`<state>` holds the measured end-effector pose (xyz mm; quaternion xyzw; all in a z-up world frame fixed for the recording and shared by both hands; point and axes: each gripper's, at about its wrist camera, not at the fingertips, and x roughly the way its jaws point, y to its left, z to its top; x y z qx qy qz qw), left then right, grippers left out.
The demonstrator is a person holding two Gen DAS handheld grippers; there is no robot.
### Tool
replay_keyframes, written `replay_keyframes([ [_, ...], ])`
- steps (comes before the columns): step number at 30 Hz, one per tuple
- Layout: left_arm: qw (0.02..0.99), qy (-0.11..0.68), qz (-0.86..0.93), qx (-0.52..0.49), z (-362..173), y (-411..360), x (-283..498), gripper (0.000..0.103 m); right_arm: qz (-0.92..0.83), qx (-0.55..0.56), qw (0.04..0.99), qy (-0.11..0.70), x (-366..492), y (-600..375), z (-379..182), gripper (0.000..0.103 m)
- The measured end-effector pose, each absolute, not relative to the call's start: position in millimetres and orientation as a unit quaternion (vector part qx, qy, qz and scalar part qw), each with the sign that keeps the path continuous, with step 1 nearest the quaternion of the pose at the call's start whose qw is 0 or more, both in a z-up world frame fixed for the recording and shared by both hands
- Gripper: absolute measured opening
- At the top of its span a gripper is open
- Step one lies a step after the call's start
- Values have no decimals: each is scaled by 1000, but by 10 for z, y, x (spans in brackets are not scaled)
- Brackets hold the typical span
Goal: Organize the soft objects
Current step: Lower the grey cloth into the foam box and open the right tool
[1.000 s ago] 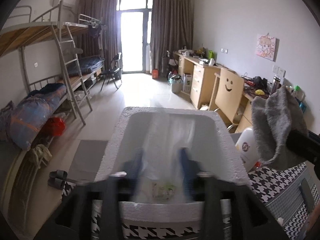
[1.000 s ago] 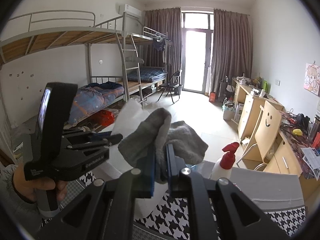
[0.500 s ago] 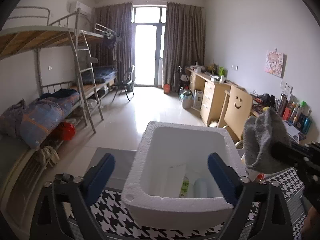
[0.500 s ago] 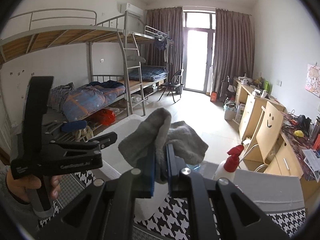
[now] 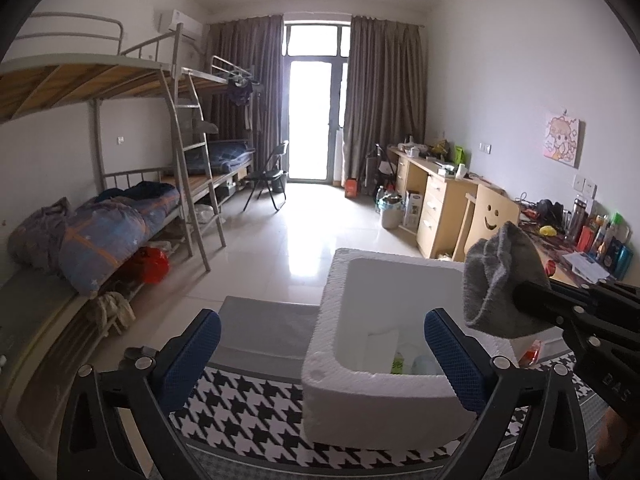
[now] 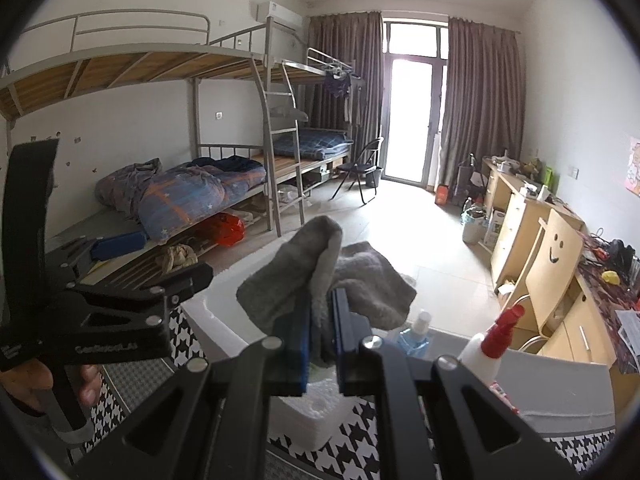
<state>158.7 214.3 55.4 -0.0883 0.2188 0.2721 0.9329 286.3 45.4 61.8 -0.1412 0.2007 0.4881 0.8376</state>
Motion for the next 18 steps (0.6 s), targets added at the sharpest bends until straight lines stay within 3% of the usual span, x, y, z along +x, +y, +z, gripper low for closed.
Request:
replay_keyframes([
  [18,930,214,288,-85,474,2132,1340,102,505,-135,818,241,2997,725,444,13],
])
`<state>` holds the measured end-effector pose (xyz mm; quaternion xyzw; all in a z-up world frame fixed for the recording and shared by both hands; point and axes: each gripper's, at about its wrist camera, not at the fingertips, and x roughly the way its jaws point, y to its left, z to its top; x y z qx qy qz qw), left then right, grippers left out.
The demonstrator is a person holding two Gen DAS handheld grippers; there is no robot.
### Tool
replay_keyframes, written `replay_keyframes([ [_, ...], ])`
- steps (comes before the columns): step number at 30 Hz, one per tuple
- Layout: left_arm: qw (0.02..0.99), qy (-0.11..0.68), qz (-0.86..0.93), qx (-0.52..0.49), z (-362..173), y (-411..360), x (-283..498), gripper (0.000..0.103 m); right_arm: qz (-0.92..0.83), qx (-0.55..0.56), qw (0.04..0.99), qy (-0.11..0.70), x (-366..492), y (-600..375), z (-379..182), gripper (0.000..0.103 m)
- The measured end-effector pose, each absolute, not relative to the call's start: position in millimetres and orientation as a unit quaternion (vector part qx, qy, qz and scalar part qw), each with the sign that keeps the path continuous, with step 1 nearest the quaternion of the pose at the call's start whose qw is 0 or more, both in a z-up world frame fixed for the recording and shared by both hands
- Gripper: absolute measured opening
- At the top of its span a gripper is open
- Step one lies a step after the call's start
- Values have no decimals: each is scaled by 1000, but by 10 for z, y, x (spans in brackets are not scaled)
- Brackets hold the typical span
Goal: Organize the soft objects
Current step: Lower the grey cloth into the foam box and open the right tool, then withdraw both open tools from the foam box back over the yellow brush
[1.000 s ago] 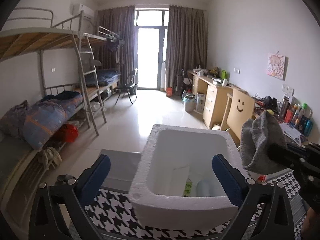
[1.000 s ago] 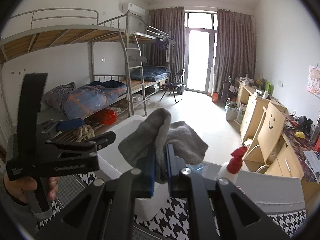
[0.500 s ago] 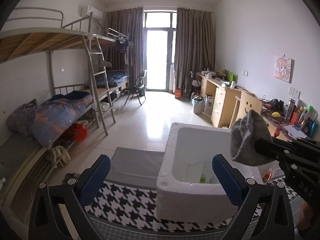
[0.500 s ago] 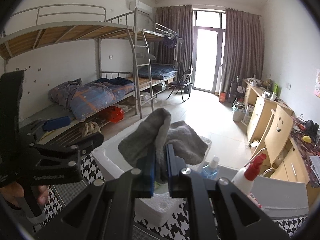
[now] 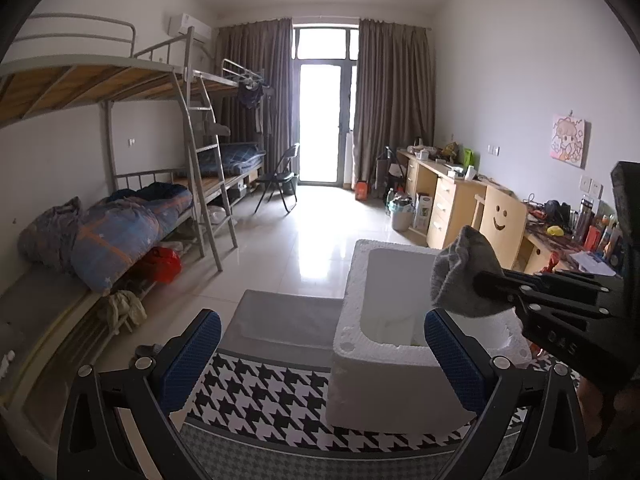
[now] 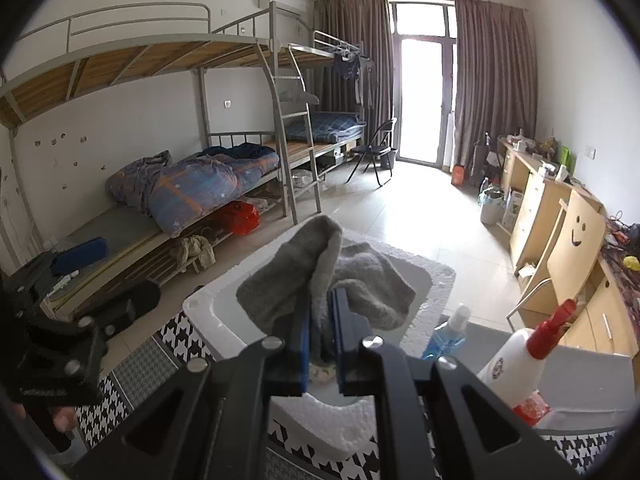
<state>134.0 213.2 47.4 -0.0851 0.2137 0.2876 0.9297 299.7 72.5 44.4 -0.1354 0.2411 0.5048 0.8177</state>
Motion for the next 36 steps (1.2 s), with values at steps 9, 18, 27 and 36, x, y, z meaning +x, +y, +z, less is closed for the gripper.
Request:
replay_keyframes([
  [9,928,217,292,-81,454,2129,1335,102,508,-133,810,261,3059,864,380,13],
  [18,927,214,292,-98,441,2149,1322,102,496,-131,814,272,3079,902,363,57],
  [27,927,218,292,-88,449,2117,1317,102,489,-111,824,264,3075,748,451,84],
  [36,930,209,289,-89,515,2014,1262,102,488,-110,829,251,3016,576,568,85],
])
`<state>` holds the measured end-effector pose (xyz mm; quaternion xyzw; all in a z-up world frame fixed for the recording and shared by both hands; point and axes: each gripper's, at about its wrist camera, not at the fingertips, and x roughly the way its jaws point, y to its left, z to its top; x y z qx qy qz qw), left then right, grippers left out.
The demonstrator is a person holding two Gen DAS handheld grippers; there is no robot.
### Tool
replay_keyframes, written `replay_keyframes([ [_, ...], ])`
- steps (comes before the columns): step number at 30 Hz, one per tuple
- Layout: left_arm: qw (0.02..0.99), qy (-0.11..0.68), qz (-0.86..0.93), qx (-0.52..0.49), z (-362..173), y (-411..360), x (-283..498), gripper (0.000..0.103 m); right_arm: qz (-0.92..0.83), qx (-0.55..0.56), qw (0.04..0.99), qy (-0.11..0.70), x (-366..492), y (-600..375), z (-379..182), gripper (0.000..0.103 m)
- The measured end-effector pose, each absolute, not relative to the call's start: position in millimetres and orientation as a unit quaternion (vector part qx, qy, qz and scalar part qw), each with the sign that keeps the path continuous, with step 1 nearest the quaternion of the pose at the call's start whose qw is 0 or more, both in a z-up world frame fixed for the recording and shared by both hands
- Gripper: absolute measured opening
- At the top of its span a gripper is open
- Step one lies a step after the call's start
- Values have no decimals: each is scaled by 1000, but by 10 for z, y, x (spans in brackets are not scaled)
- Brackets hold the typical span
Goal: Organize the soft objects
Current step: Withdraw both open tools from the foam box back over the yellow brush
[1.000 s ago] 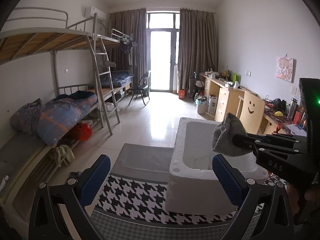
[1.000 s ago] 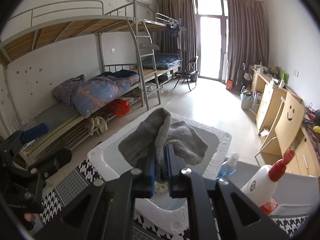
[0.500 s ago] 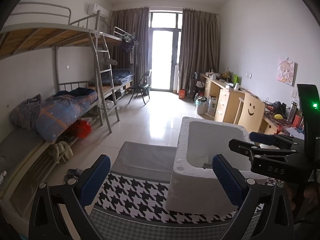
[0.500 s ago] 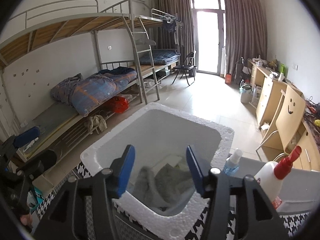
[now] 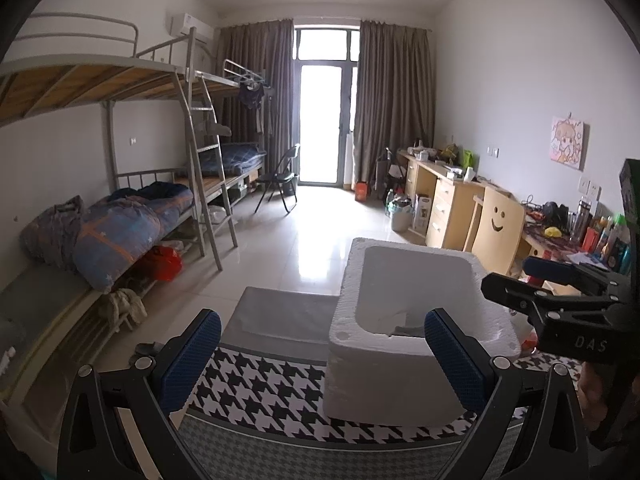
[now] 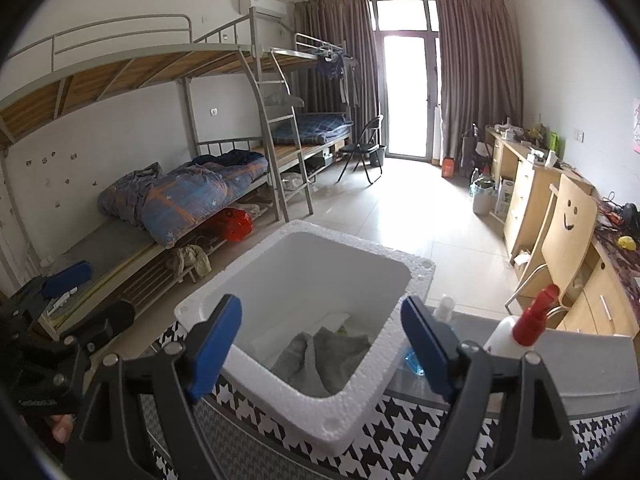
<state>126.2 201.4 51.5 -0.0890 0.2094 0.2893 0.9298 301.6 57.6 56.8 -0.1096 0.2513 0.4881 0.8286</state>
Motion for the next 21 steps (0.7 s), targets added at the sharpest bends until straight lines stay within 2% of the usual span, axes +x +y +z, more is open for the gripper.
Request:
replay_keyframes([
  [13,938,205,272,-69,609,1780,1220,102,492,-103,835,225,2880,324,703,86],
  [16,940,199,269,-66,648,1724,1192,102,493,-102,837,217,2844,234,725,95],
  [21,945,189,261,-60,717,1607,1151,102,490,-96,842,205,2775,73,767,95],
])
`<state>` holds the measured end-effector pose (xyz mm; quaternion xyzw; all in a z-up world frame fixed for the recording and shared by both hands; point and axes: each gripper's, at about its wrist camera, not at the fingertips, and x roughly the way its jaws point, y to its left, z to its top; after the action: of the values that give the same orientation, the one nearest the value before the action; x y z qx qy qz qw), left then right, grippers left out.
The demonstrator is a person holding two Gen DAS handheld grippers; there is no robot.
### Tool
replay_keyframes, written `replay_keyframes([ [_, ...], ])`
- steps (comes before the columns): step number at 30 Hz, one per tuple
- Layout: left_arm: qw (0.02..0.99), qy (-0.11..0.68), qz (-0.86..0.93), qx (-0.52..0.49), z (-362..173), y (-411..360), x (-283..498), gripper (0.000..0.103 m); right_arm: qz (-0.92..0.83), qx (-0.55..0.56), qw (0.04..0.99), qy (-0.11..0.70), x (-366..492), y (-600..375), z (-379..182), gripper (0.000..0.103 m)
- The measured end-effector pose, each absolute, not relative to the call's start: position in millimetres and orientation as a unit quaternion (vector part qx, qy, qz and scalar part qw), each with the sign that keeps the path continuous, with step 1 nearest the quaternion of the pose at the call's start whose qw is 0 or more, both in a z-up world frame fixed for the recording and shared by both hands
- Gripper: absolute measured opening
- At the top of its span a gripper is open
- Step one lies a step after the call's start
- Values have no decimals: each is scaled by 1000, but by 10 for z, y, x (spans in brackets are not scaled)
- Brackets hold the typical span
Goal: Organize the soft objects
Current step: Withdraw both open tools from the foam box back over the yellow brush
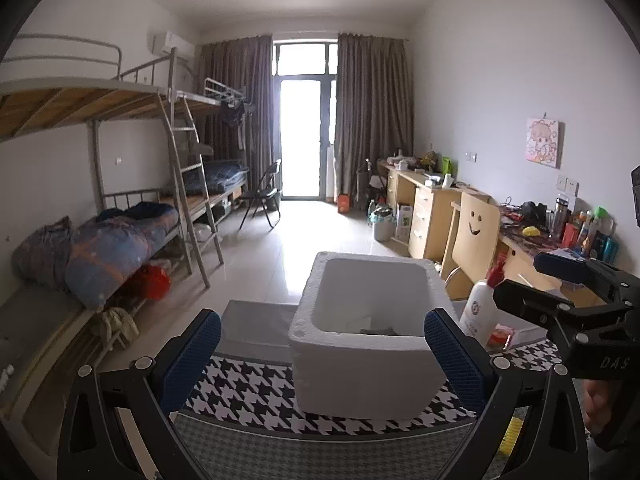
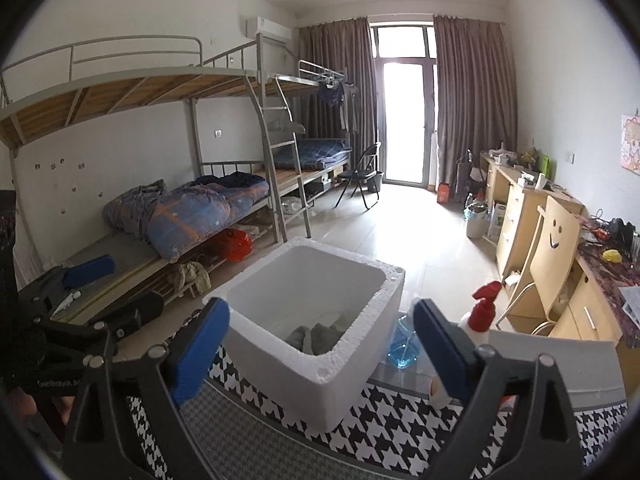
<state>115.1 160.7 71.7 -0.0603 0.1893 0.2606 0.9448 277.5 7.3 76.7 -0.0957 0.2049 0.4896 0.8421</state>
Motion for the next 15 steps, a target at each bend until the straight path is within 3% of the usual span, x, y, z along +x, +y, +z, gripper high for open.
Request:
replay_keyframes([
  [15,957,184,221,-45,792,1247,1123,102,473,-95,858,176,2569,-332,828,95],
])
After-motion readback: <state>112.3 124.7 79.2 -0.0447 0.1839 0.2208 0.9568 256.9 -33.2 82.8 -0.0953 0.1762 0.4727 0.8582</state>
